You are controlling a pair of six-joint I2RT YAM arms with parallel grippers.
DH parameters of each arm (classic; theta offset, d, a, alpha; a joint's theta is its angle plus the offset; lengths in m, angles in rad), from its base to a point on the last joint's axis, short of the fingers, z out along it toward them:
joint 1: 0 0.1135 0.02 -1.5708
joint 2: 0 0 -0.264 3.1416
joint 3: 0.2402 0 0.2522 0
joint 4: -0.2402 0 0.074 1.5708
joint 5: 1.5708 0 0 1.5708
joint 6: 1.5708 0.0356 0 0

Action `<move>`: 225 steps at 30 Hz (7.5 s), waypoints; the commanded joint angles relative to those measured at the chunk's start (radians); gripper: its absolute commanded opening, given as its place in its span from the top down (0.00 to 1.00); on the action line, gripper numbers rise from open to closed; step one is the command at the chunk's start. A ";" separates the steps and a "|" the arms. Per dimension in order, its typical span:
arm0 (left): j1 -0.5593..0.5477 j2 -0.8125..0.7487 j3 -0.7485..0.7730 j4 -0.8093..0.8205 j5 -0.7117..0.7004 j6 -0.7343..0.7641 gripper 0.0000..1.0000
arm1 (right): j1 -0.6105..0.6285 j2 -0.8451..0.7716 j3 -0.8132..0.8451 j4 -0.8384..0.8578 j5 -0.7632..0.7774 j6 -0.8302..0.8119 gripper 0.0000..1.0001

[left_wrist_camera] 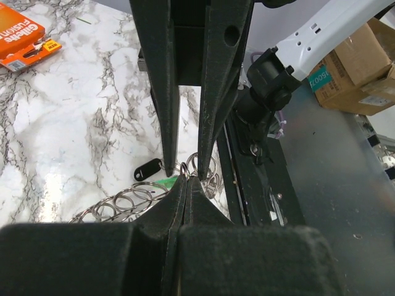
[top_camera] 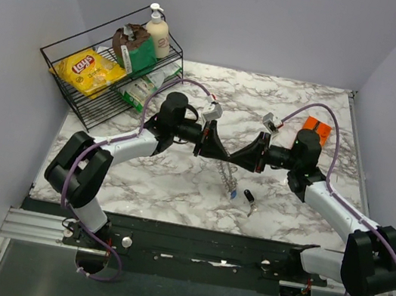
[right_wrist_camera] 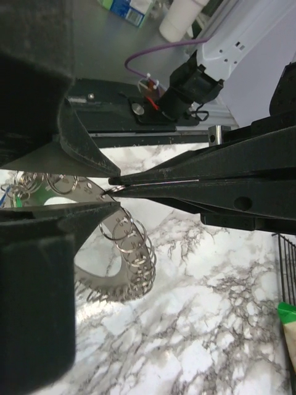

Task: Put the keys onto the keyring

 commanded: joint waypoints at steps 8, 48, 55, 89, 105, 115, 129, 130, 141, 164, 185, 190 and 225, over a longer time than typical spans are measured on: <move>0.001 -0.037 0.003 0.028 0.039 -0.002 1.00 | -0.001 0.021 0.010 -0.007 -0.024 -0.018 0.88; 0.073 0.003 -0.086 0.449 -0.003 -0.311 0.47 | -0.001 0.015 -0.015 0.116 -0.010 0.064 0.99; 0.145 0.173 -0.092 1.185 0.025 -0.917 0.42 | -0.001 -0.022 -0.025 0.139 0.020 0.079 0.99; 0.129 -0.011 -0.101 0.838 -0.072 -0.695 0.34 | -0.001 -0.122 0.059 0.208 -0.038 0.151 0.99; 0.061 0.032 -0.069 0.893 -0.032 -0.749 0.47 | -0.001 -0.142 0.087 0.221 -0.021 0.179 0.99; 0.044 0.037 -0.060 0.916 -0.007 -0.761 0.64 | -0.001 -0.137 0.082 0.218 -0.010 0.172 0.99; 0.027 0.043 -0.052 0.984 0.010 -0.811 0.77 | -0.001 -0.140 0.073 0.211 0.005 0.168 0.99; 0.027 0.041 -0.052 0.985 0.011 -0.815 0.78 | -0.001 -0.140 0.073 0.211 0.005 0.168 0.99; 0.027 0.037 -0.052 0.996 0.005 -0.824 0.83 | -0.001 -0.128 0.068 0.209 0.005 0.166 0.99; 0.012 0.035 -0.034 0.959 0.011 -0.807 1.00 | -0.001 -0.125 0.054 0.203 0.013 0.160 0.99; -0.086 -0.204 0.222 -0.674 -0.480 0.305 1.00 | -0.001 -0.310 0.090 -0.217 0.215 -0.087 0.14; -0.100 -0.244 0.230 -0.730 -0.498 0.348 1.00 | -0.001 -0.364 0.083 -0.237 0.249 -0.101 0.05; -0.224 -0.439 0.073 -0.700 -0.592 0.678 1.00 | -0.001 -0.267 0.068 -0.145 -0.027 -0.073 0.07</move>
